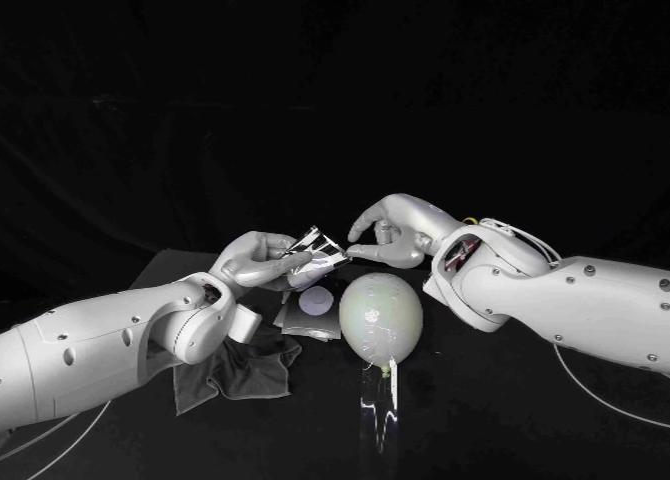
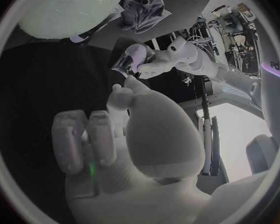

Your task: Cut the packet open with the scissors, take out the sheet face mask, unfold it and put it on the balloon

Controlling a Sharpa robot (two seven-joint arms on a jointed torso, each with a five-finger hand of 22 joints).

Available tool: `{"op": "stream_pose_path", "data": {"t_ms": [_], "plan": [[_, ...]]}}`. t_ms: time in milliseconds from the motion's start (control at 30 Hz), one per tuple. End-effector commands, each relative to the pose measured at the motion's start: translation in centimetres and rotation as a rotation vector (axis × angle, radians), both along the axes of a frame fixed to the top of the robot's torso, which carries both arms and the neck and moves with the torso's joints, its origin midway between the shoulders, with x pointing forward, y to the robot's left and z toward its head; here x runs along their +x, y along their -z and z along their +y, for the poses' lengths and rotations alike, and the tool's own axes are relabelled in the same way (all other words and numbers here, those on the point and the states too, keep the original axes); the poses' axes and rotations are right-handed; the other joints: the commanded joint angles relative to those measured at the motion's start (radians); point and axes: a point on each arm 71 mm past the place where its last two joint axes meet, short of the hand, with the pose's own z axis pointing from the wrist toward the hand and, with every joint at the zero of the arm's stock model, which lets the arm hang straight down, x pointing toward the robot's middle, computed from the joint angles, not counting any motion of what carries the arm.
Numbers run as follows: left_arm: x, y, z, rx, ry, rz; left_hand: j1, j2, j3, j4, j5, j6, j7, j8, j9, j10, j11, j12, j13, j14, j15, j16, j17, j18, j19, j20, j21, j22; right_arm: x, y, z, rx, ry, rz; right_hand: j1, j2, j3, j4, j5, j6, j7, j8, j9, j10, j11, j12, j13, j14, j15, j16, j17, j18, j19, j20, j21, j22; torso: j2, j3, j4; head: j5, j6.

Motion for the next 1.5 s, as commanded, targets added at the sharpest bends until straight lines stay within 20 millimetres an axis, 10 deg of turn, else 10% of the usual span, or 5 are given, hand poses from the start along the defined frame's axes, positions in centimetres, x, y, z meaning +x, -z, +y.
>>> {"op": "stream_pose_path", "data": {"t_ms": [33,1500], "plan": [[-0.05,-0.3,-0.27,-0.01,0.014,-0.016,-0.003,0.01,-0.002,-0.006,0.007,0.004,0.0,0.0,0.081,0.019,-0.011,-0.006,-0.001,-0.003,-0.003,0.003,0.0,0.01,-0.006,-0.002,0.002,0.001,0.08,0.23,0.09,-0.025,-0.003,0.002,-0.004,0.001,0.007,0.0,-0.003,0.002,-0.004,-0.001,0.001,0.13,-0.006,0.6,0.892,0.108,0.005,0.004,0.263,-0.014,0.107,0.005,0.006,0.264,0.001,0.0005,0.0021,-0.002,-0.001],[-0.73,-0.56,-1.15,-0.022,0.066,-0.012,-0.005,0.016,-0.006,-0.013,0.007,0.007,0.0,-0.005,0.081,0.023,-0.011,-0.013,-0.001,-0.008,-0.003,0.01,0.006,0.007,-0.016,-0.004,0.018,0.013,0.7,0.95,0.96,-0.048,0.012,0.029,-0.01,0.015,0.043,-0.014,-0.036,0.02,-0.011,0.001,0.007,0.13,-0.012,0.6,0.892,0.108,0.001,0.004,0.263,-0.014,0.107,0.003,0.006,0.264,0.0,-0.0003,0.0005,-0.004,-0.01]]}}
